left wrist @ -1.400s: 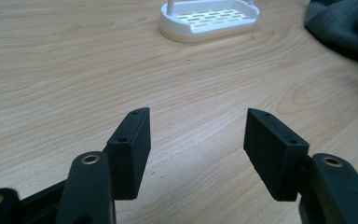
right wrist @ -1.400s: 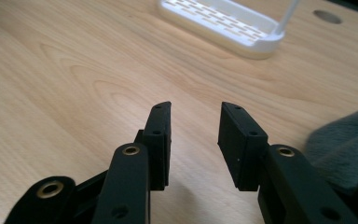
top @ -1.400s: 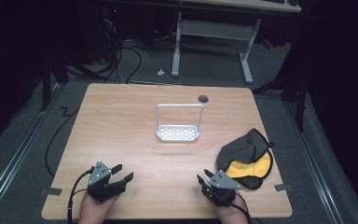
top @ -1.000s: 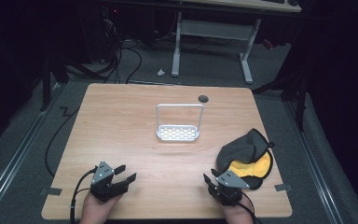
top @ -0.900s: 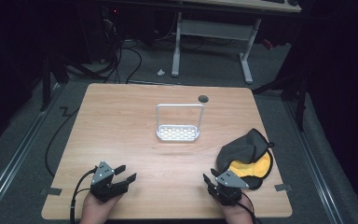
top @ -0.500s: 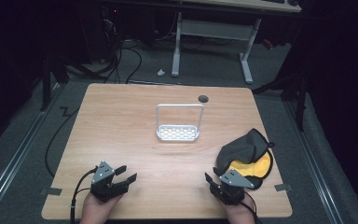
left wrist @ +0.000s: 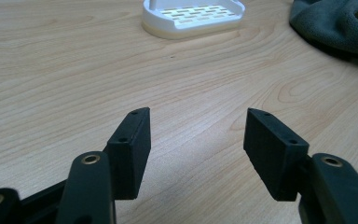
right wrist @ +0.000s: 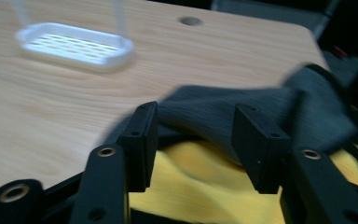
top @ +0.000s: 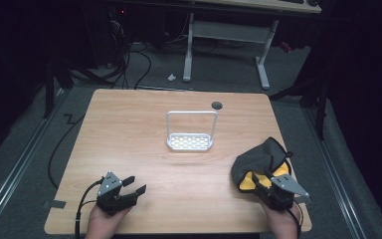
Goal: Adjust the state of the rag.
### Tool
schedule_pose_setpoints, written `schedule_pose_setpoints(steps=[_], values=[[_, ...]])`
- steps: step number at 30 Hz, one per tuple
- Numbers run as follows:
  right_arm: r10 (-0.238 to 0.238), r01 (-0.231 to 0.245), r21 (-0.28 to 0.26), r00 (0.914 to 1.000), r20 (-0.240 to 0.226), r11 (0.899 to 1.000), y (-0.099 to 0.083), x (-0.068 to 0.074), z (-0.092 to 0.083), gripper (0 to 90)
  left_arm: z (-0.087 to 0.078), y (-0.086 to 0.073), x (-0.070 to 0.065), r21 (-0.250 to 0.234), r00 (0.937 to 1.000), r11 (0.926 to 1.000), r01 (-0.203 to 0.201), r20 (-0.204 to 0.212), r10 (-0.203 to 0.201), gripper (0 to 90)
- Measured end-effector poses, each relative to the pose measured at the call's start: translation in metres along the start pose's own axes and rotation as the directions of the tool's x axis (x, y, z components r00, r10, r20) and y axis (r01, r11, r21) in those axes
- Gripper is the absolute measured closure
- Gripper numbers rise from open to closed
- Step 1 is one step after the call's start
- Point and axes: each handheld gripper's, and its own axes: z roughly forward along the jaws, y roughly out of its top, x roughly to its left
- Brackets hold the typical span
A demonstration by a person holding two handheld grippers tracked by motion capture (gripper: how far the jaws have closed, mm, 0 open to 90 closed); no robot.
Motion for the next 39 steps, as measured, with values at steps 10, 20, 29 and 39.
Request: schedule_pose_setpoints(steps=[10,20,29,39], values=[[0.108,-0.120,0.157,0.9909,0.080,0.980,-0.022,-0.038,0.021,53.8,0.001,0.000,-0.002,0.006,0.9999,0.9999,-0.011,0.013,0.011,41.7],[0.051,-0.050,0.221,0.9987,0.000,0.974,-0.029,-0.023,0.032,79.6,0.001,0.000,-0.004,0.002,0.9997,0.9999,-0.016,0.019,0.016,41.7],[-0.015,0.042,0.222,0.9920,-0.126,0.974,-0.028,0.011,0.029,81.6,0.001,0.000,-0.006,0.001,0.9995,0.9998,-0.018,0.027,0.018,41.7],[-0.109,0.164,0.198,0.9584,-0.264,0.966,-0.025,0.062,0.030,81.6,0.002,0.001,-0.009,0.004,0.9990,0.9997,-0.024,0.037,0.024,41.7]])
